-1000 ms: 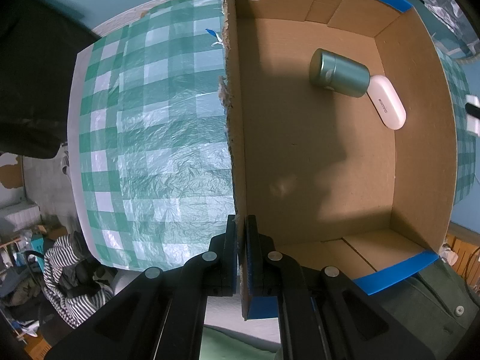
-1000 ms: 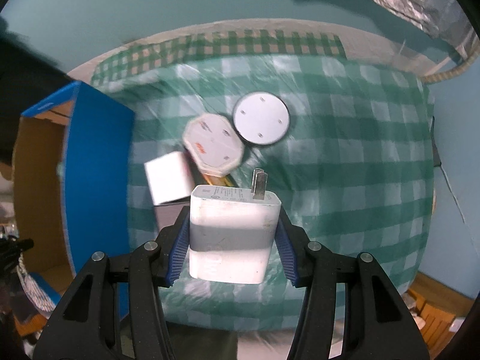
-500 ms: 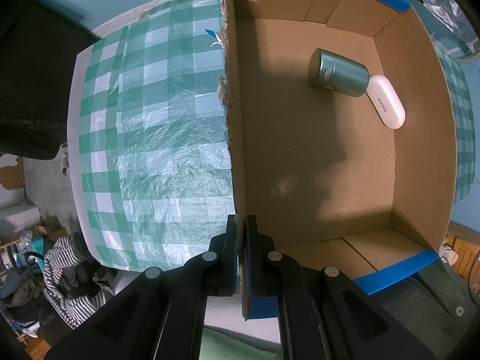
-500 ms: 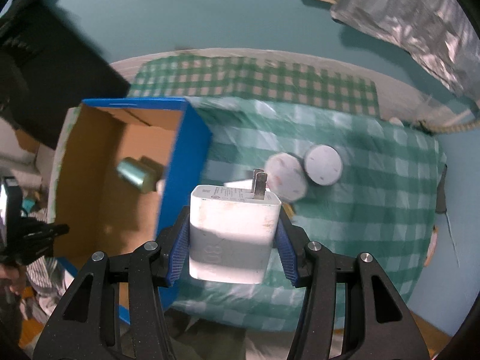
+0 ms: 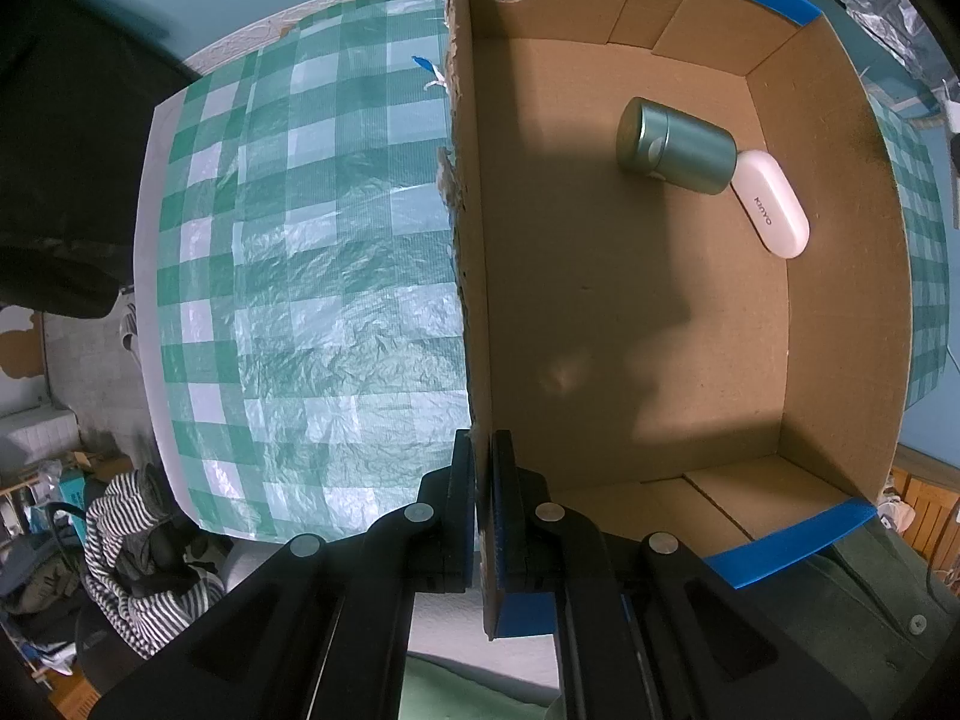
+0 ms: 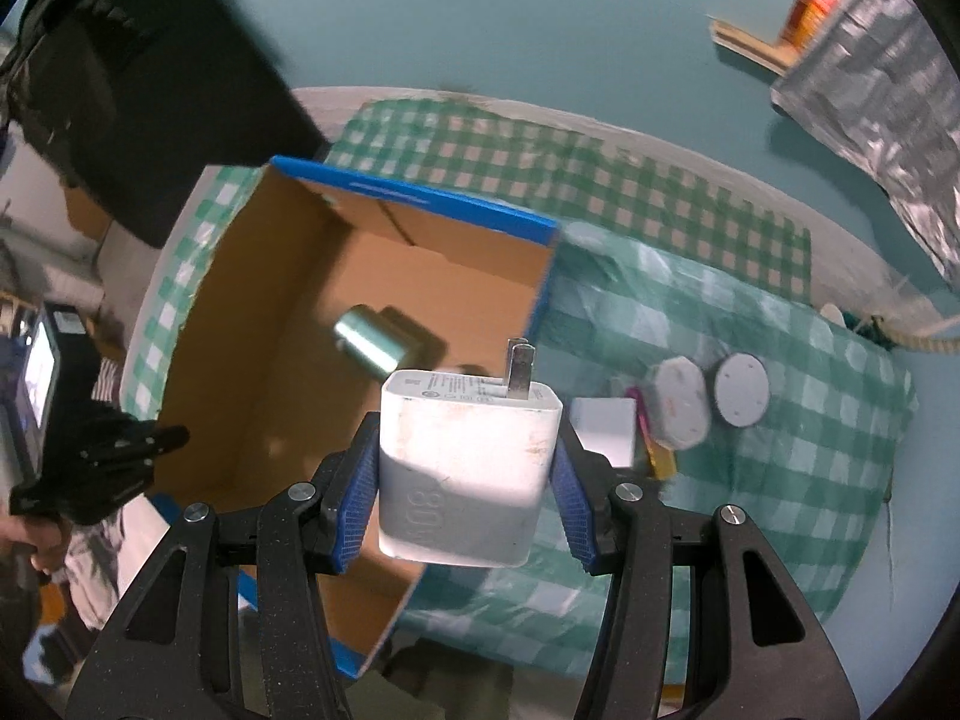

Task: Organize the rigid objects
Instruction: 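Carry the white charger into the box with the right gripper and release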

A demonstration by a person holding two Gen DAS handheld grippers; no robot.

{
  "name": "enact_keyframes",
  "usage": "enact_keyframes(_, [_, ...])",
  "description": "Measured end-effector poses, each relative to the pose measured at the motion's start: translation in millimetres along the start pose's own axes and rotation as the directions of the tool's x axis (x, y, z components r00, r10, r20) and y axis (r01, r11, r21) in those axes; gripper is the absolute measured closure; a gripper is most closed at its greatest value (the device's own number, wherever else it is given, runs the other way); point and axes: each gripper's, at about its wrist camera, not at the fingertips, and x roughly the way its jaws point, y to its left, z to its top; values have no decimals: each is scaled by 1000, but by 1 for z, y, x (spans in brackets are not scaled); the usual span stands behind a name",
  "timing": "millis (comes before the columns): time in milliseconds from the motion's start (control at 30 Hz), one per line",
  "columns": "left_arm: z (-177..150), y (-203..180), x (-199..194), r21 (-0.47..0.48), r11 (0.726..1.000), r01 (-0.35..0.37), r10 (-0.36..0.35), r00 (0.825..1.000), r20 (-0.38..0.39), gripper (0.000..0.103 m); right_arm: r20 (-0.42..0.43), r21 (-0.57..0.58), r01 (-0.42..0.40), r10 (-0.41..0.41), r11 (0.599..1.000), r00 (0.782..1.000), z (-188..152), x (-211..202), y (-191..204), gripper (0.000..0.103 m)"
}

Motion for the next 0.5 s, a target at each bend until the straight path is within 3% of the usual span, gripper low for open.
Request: enact_keyframes(500, [-1, 0, 0, -1, 1000, 2, -2, 1000, 2, 98, -85, -104, -5, -4, 995, 996, 6, 43, 44, 50])
